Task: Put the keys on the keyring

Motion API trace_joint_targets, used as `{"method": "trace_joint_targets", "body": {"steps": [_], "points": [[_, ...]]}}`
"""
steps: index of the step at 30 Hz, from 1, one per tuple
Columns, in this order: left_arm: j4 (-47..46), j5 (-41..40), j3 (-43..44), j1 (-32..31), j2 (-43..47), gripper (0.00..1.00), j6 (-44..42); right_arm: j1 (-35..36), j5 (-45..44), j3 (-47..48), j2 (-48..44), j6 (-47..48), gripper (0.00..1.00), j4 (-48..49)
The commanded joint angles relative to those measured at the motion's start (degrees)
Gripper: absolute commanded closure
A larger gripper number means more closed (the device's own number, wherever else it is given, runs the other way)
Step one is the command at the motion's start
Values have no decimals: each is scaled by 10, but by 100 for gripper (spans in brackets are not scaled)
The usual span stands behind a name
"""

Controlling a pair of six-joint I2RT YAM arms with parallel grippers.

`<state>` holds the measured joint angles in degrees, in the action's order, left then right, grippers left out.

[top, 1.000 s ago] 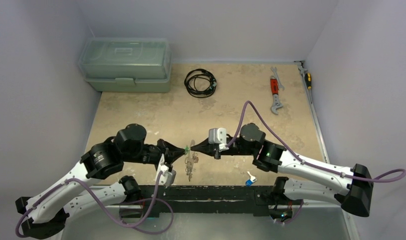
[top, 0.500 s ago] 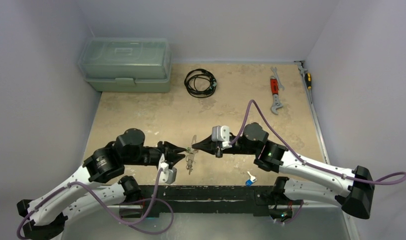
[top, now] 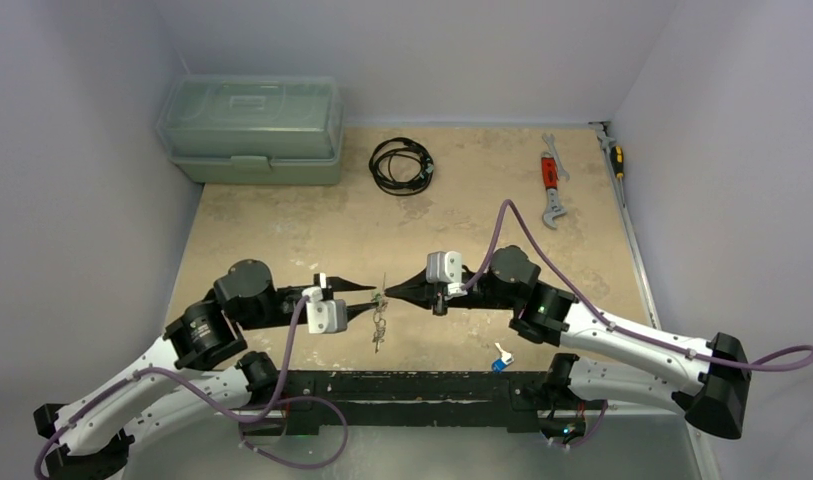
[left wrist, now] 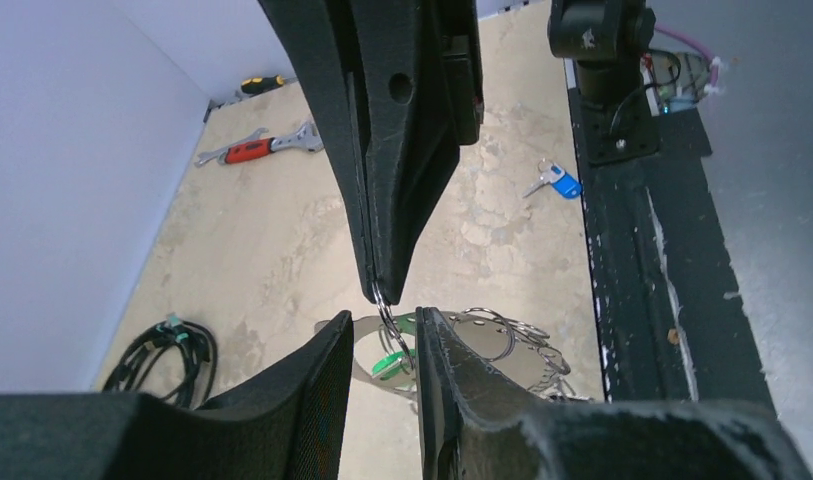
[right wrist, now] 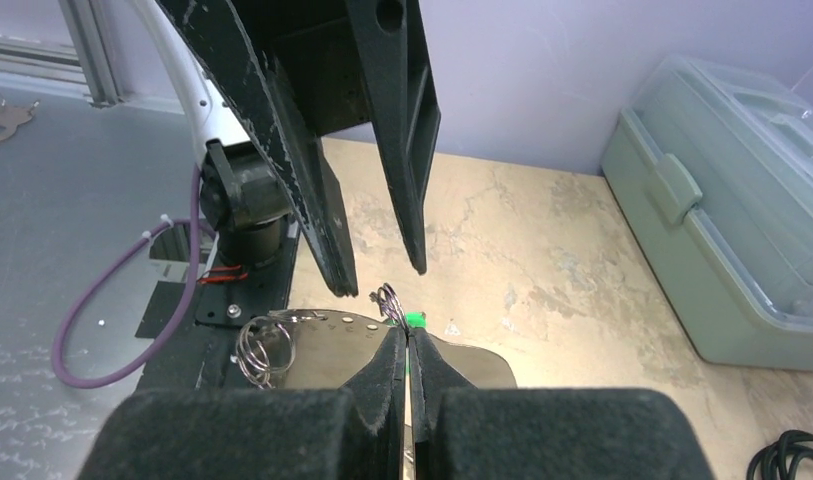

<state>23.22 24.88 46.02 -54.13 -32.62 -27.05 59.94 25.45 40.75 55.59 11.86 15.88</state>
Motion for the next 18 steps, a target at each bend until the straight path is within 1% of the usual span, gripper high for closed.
{"method": "trace_joint_targets", "body": {"steps": [1,5,10,13,18], "points": [[-70,-22,-19,-1,6,72,93,-3,-4,-2,-22,-10,100,55],[-87,-34,-30,-1,5,72,122,-3,-12,-5,-24,-13,100,63],[-104,-48,-48,-2,1,73,128,-3,-14,-8,-27,-16,100,68],[-130,-46,-57,-1,-2,78,133,-3,-14,-8,-27,-16,100,68],[-128,-47,-51,-1,-24,90,125,-3,-10,-9,-33,-18,100,71]]}}
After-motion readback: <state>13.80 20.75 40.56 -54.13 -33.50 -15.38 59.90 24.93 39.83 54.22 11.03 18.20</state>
